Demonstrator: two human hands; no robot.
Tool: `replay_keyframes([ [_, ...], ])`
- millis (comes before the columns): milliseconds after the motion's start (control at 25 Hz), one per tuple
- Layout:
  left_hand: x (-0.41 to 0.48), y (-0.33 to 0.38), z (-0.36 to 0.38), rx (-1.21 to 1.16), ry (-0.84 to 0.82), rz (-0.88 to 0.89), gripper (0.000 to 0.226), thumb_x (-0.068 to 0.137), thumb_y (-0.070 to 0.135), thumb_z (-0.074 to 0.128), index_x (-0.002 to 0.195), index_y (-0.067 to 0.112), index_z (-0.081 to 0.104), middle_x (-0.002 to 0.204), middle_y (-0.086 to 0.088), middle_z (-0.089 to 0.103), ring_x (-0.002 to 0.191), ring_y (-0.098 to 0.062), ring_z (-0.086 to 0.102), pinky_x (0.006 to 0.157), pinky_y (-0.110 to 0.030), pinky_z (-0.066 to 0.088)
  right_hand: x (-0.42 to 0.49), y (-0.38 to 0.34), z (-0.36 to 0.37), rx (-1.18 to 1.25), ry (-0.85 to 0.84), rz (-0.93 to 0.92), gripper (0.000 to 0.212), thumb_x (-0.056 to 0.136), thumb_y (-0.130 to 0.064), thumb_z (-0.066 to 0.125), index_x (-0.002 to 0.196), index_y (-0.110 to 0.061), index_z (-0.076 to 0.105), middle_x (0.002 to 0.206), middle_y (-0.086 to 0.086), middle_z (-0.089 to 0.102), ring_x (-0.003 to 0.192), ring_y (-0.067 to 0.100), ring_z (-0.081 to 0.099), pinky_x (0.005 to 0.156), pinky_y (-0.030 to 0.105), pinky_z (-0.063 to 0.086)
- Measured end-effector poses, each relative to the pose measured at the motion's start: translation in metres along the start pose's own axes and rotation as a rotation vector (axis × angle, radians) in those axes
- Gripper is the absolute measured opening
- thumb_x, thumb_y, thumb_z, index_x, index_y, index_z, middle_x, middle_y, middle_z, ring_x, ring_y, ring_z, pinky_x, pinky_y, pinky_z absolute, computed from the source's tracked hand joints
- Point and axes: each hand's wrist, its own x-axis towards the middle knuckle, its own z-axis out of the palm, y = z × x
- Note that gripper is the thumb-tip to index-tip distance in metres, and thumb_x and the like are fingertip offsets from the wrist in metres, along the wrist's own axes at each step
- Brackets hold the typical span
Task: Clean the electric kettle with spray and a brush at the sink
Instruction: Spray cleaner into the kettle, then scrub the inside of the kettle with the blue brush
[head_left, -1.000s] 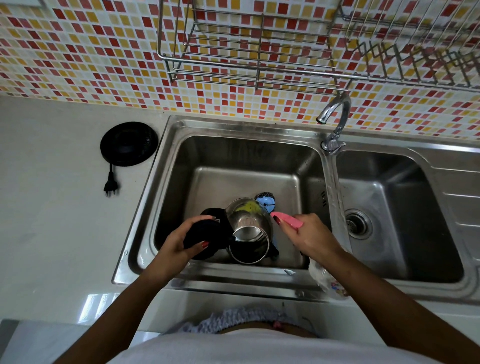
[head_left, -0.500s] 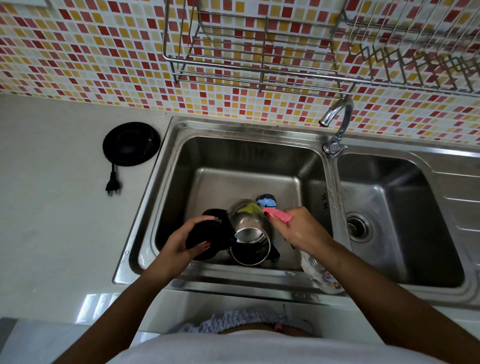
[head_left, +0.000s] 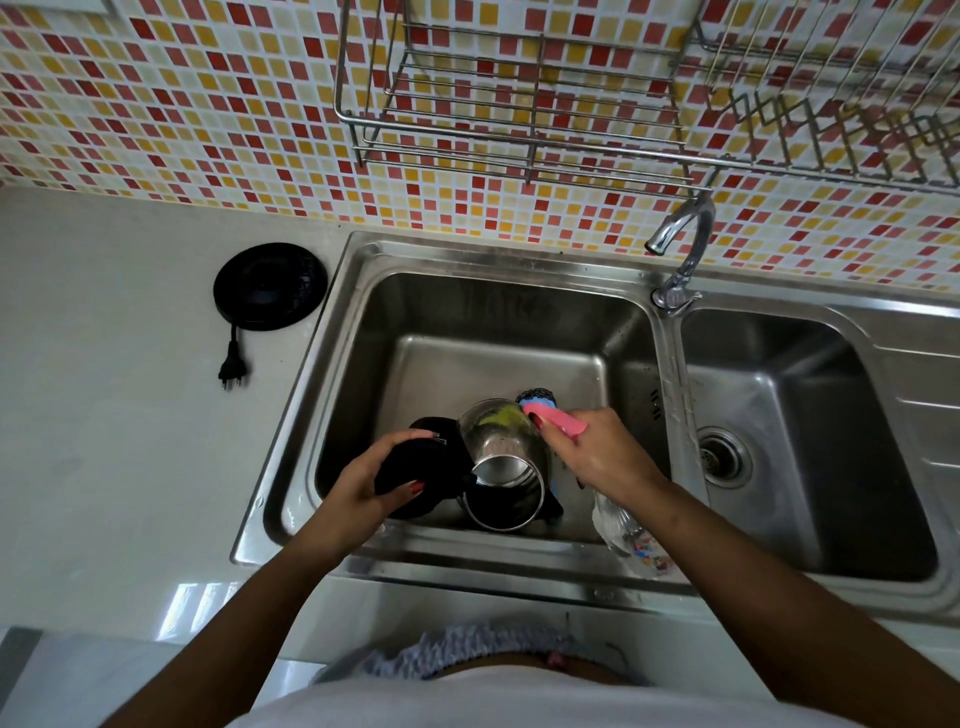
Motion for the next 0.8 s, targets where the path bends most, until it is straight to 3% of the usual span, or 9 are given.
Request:
replay_keyframes([
  [80, 0.004, 0.003, -0.001, -0.056, 0.014, -0.029, 0.052, 0.086, -0.008, 0.062, 0.126, 0.027, 0.058, 0.123, -0.003, 0.065, 0.119, -0.020, 0.060, 0.090, -0.029, 0.054, 0.004, 0.007, -0.005, 0.116, 0.057, -0.007, 0.027, 0.090, -0.037, 0.057, 0.071, -0.018, 0.061, 0.058, 0.005, 0.056, 0.047, 0.018, 0.051, 0.050, 0.033, 0.046],
  [160, 0.013, 0.008, -0.003, -0.120, 0.052, -0.072, 0.052, 0.087, -0.007, 0.062, 0.121, 0.032, 0.060, 0.119, -0.002, 0.066, 0.116, -0.020, 0.061, 0.082, -0.026, 0.056, 0.014, 0.023, -0.009, 0.182, 0.113, -0.009, 0.022, 0.091, -0.030, 0.059, 0.090, -0.008, 0.062, 0.066, 0.008, 0.058, 0.050, 0.018, 0.054, 0.049, 0.030, 0.049],
  [280, 0.035, 0.013, -0.011, -0.185, 0.128, -0.130, 0.049, 0.087, -0.005, 0.061, 0.118, 0.033, 0.060, 0.118, -0.003, 0.065, 0.116, -0.023, 0.060, 0.078, -0.027, 0.058, 0.030, 0.049, -0.007, 0.091, 0.128, -0.003, 0.032, 0.088, -0.029, 0.062, 0.110, -0.007, 0.054, 0.092, 0.013, 0.066, 0.071, 0.022, 0.065, 0.066, 0.031, 0.056],
  [360, 0.052, 0.013, -0.019, -0.226, 0.173, -0.182, 0.046, 0.088, -0.003, 0.061, 0.123, 0.027, 0.058, 0.121, -0.007, 0.063, 0.119, -0.030, 0.057, 0.074, -0.028, 0.059, 0.039, 0.067, 0.001, 0.045, 0.131, 0.024, 0.045, 0.085, -0.027, 0.066, 0.120, -0.005, 0.047, 0.107, 0.013, 0.065, 0.090, 0.024, 0.065, 0.077, 0.031, 0.052],
  [440, 0.067, 0.010, -0.028, -0.247, 0.205, -0.241, 0.045, 0.090, 0.000, 0.059, 0.129, 0.022, 0.056, 0.122, -0.009, 0.064, 0.120, -0.033, 0.058, 0.073, -0.032, 0.059, 0.045, 0.083, 0.011, 0.001, 0.139, 0.050, 0.056, 0.082, -0.024, 0.070, 0.125, -0.002, 0.042, 0.113, 0.013, 0.062, 0.097, 0.023, 0.063, 0.076, 0.025, 0.047],
  [560, 0.079, 0.006, -0.038, -0.253, 0.232, -0.272, 0.042, 0.092, 0.007, 0.058, 0.131, 0.024, 0.056, 0.126, -0.011, 0.064, 0.114, -0.028, 0.062, 0.073, -0.033, 0.056, 0.053, 0.106, 0.022, -0.001, 0.168, 0.119, 0.057, 0.078, -0.021, 0.074, 0.122, -0.004, 0.042, 0.109, 0.010, 0.062, 0.091, 0.018, 0.064, 0.069, 0.016, 0.046],
  [720, 0.082, -0.006, -0.035, -0.313, 0.307, -0.217, 0.045, 0.088, 0.024, 0.065, 0.132, 0.032, 0.055, 0.125, 0.000, 0.063, 0.118, -0.020, 0.060, 0.085, -0.033, 0.051, 0.056, 0.129, 0.032, 0.107, 0.227, 0.179, 0.054, 0.077, -0.011, 0.076, 0.120, -0.005, 0.044, 0.104, 0.008, 0.062, 0.083, 0.011, 0.063, 0.055, 0.006, 0.047],
  [800, 0.072, -0.023, -0.025, -0.384, 0.343, -0.195, 0.072, 0.072, 0.041, 0.080, 0.136, 0.030, 0.051, 0.130, 0.003, 0.063, 0.122, -0.015, 0.057, 0.101, -0.035, 0.044, 0.054, 0.134, 0.033, 0.117, 0.220, 0.174, 0.057, 0.077, -0.010, 0.076, 0.122, -0.004, 0.042, 0.107, 0.008, 0.061, 0.081, 0.004, 0.060, 0.061, 0.008, 0.050],
])
